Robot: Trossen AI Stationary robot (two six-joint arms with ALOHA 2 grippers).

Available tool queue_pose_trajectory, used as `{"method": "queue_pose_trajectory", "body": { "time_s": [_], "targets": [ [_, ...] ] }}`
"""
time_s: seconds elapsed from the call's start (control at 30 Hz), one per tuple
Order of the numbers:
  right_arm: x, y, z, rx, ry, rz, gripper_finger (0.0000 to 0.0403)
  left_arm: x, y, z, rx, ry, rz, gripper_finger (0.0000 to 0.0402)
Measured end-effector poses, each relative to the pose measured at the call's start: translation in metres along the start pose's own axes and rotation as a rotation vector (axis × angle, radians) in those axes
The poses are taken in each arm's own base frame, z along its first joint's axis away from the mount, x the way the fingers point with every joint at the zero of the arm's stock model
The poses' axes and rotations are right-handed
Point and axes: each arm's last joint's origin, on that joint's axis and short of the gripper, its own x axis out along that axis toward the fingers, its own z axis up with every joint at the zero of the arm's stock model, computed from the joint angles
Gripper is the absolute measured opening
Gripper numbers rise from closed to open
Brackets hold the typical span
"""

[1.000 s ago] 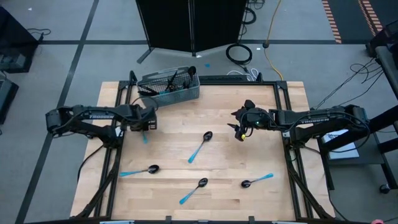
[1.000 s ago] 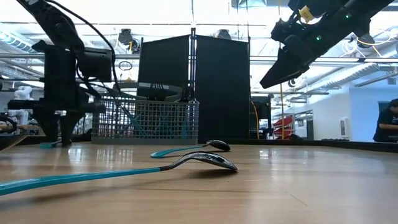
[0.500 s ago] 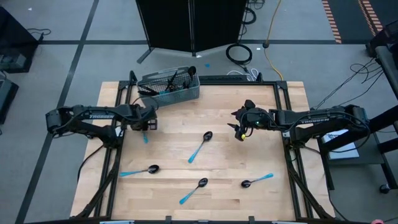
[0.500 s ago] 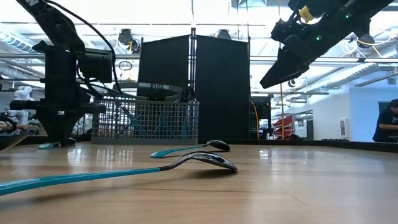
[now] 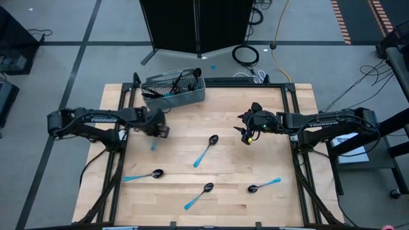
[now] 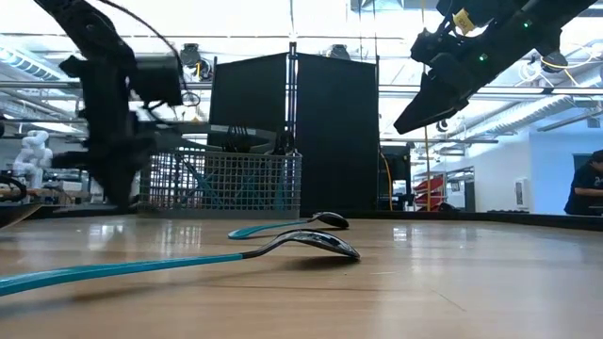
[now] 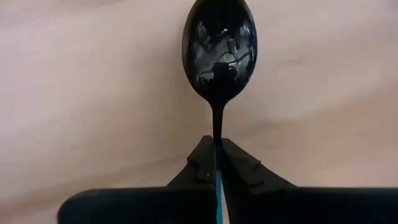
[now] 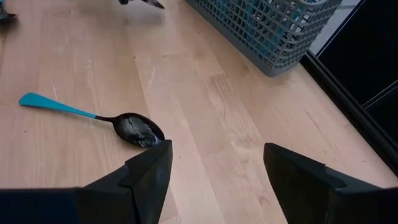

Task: Sort silverware
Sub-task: Put the blue spoon into the silverware basket

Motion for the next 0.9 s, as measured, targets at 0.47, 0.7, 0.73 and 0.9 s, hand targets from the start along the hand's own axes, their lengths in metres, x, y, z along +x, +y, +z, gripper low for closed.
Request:
{"method": "queue_pose_trajectory", "body": {
  "time_s": [0.47, 0.7, 0.73, 0.9],
  "targets": [
    [0.0, 0.0, 0.004, 0.012, -0.043, 0.004, 0.0249, -0.059, -0.092, 0.029, 0.382, -0.786, -0.671, 0.0],
    [0.0, 0.0, 0.004, -0.009, -0.044, 0.001, 0.0249, -0.078, -0.094, 0.054, 0.449, -1.244, -0.53, 0.0],
    [0.0, -0.001, 0.005, -0.011, -0.046, 0.0, 0.0249, -0.078, -0.095, 0.058, 0.459, -1.293, -0.527, 0.0],
    [0.001, -0.004, 0.008, 0.001, -0.078, -0.013, 0.0249, -0.071, -0.094, 0.087, 0.463, -1.5, -0.441, 0.0]
  ]
}}
